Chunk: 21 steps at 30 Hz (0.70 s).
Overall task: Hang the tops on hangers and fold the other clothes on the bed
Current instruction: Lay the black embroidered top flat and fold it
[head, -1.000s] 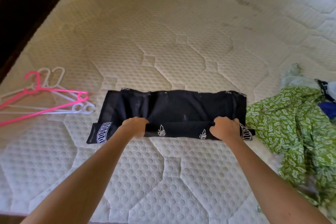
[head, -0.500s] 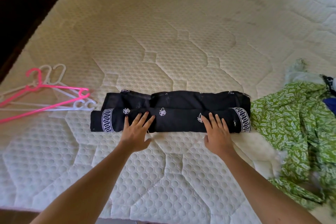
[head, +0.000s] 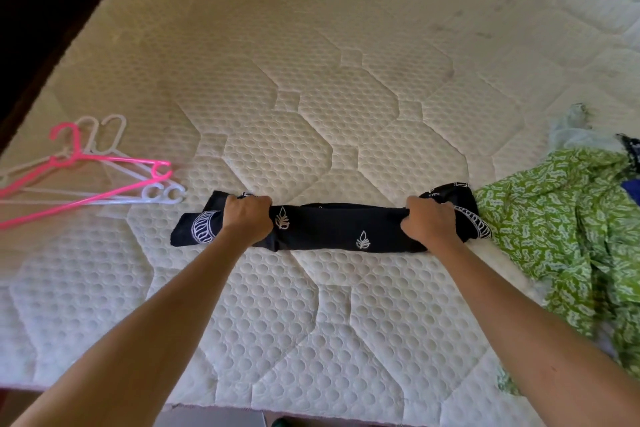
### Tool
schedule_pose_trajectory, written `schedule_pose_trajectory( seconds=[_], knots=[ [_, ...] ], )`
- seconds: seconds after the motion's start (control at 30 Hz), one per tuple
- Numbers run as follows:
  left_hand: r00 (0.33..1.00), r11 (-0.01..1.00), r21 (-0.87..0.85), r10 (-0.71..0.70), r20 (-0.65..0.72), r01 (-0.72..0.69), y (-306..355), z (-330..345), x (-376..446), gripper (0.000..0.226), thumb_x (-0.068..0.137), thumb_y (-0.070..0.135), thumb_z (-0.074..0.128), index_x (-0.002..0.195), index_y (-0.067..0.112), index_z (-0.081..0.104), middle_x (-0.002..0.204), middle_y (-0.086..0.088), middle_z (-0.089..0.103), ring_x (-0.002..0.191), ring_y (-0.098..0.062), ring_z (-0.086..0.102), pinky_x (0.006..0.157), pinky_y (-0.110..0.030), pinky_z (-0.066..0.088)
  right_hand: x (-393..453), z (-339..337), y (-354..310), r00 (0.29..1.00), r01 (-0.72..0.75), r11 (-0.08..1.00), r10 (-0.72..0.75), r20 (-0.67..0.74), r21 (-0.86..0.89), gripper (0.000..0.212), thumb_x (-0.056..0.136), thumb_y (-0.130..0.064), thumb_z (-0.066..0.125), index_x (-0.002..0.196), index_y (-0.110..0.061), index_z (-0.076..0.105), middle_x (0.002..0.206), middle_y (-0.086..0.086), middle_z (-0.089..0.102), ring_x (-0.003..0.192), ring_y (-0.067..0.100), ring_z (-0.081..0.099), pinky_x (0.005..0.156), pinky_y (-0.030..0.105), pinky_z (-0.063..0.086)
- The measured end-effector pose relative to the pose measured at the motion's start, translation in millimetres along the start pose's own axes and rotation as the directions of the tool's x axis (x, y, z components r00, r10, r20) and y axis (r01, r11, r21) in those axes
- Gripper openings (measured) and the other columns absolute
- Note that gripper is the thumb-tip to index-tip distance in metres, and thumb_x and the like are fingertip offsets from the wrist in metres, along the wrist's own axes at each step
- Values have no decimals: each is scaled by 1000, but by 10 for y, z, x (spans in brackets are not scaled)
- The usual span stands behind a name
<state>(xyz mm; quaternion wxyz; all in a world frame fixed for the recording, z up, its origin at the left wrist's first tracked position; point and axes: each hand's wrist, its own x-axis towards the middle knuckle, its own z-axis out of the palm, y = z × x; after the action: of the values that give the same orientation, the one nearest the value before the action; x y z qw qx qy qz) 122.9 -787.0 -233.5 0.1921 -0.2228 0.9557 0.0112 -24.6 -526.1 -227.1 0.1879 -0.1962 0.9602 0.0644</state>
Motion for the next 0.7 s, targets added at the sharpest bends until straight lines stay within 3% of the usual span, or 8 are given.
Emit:
schedule_pose_trajectory(
  seconds=[0.13, 0.2, 0.27, 0.33, 0.4, 0.47, 0.6, 0.7],
  knots=[
    [930, 985, -147, -135, -342, 89, -18, 168, -152, 29, 83, 10, 52, 112, 6, 56, 106, -14, 58, 95, -32, 56, 82, -41, 41, -28, 215, -135, 939, -70, 993, 99, -328, 98, 40, 80, -14, 59, 119, -5, 51, 114, 17, 58, 106, 36, 53, 96, 48, 31],
    [888, 843, -469, -402, -222, 264, 27, 182, -249, 28, 90, 21, 51, 110, 2, 53, 105, -16, 59, 93, -33, 57, 73, -38, 41, -122, 283, -401, 900, 43, 991, 16, -436, 126, 39, 73, -12, 66, 110, -5, 58, 109, 17, 59, 100, 36, 55, 90, 48, 38],
    [797, 524, -700, -595, 107, 485, 73, 198, -340, 39, 92, 33, 47, 109, -1, 54, 106, -17, 62, 95, -34, 59, 71, -34, 39, -267, 348, -793, 853, 253, 959, -157, -497, 132, 33, 65, -11, 70, 97, -8, 63, 95, 10, 62, 86, 31, 59, 79, 43, 45],
    [684, 145, -800, -619, 386, 583, 73, 280, -403, 45, 90, 40, 52, 109, 0, 58, 104, -15, 63, 94, -31, 59, 71, -30, 40, -414, 407, -1204, 813, 473, 858, -336, -476, 200, 35, 64, -8, 70, 98, -9, 64, 95, 7, 63, 85, 27, 61, 74, 40, 51],
    [579, -331, -785, -538, 613, 524, 42, 342, -435, 43, 82, 43, 64, 100, 5, 59, 89, -9, 63, 77, -24, 60, 66, -30, 46, -534, 463, -1542, 807, 569, 765, -450, -382, 302, 46, 71, -6, 65, 116, -7, 59, 112, 9, 62, 101, 28, 59, 83, 41, 51],
    [561, -588, -700, -444, 699, 406, -19, 337, -403, 33, 77, 34, 72, 91, 8, 57, 76, -5, 61, 65, -18, 58, 59, -27, 48, -594, 526, -1776, 854, 521, 757, -466, -234, 395, 61, 81, -9, 60, 138, -6, 39, 131, 10, 52, 119, 27, 49, 98, 39, 42],
    [634, -676, -675, -390, 668, 295, -114, 184, -262, 17, 80, 12, 69, 91, 10, 57, 78, -3, 59, 67, -13, 56, 59, -22, 44, -606, 586, -2042, 964, 249, 736, -250, -89, 629, 79, 81, -19, 69, 145, -12, 23, 138, 5, 46, 126, 23, 44, 103, 35, 38],
    [777, -465, -849, -427, 463, 250, -1, 38, -178, 14, 81, 0, 63, 84, 11, 56, 75, -3, 57, 70, -15, 53, 59, -21, 42, -537, 498, -2117, 996, 73, 638, -83, -26, 767, 72, 78, -21, 73, 137, -12, 35, 131, 6, 54, 120, 24, 51, 98, 37, 43]
  ],
)
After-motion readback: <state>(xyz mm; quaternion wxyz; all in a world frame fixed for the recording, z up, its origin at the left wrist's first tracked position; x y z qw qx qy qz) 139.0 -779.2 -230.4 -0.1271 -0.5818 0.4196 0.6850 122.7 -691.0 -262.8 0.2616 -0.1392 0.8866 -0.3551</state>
